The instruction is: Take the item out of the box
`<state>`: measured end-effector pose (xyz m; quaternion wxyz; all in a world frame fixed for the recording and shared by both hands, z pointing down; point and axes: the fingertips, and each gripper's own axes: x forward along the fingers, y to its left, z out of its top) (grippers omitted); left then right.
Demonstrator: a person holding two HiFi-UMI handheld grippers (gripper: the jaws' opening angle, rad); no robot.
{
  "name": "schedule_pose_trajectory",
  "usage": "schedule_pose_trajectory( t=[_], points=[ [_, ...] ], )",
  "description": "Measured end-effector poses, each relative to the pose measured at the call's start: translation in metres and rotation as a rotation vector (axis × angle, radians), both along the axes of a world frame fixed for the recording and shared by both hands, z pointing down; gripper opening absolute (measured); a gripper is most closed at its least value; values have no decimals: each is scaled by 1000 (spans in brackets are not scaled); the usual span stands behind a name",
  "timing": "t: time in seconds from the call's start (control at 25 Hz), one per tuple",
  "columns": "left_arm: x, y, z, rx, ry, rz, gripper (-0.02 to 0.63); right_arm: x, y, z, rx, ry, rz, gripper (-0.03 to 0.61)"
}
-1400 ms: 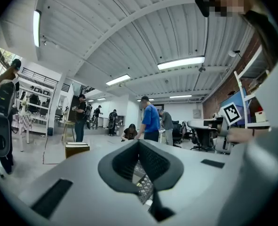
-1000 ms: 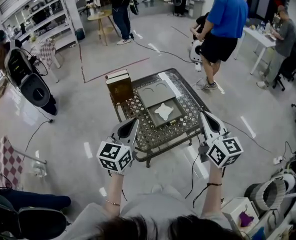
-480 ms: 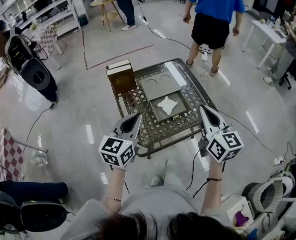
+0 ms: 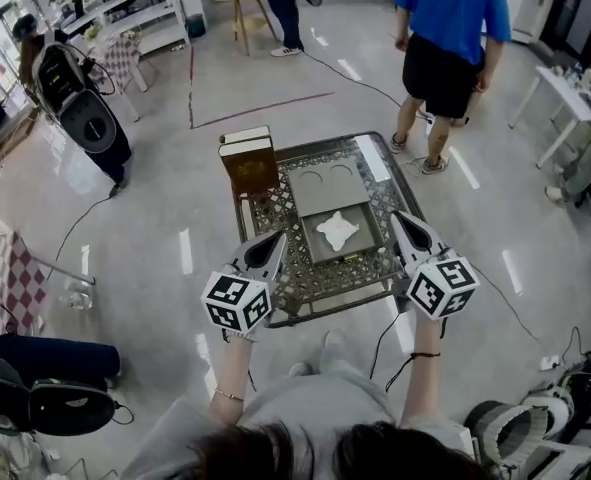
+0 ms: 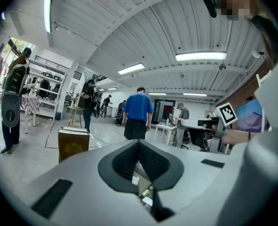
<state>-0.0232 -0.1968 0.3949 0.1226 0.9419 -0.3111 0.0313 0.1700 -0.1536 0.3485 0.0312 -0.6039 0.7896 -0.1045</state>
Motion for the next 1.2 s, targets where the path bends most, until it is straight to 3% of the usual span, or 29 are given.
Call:
schedule_pose_trajectory(
  t=[0.6,1.2],
  points=[
    [40,-17,42,-101,-43,-91,18,24,-55,55,-127,-41,-178,20],
    [66,-47,108,-262,-94,-52,18,9,-106,141,-356,-35,-299,20]
  ],
)
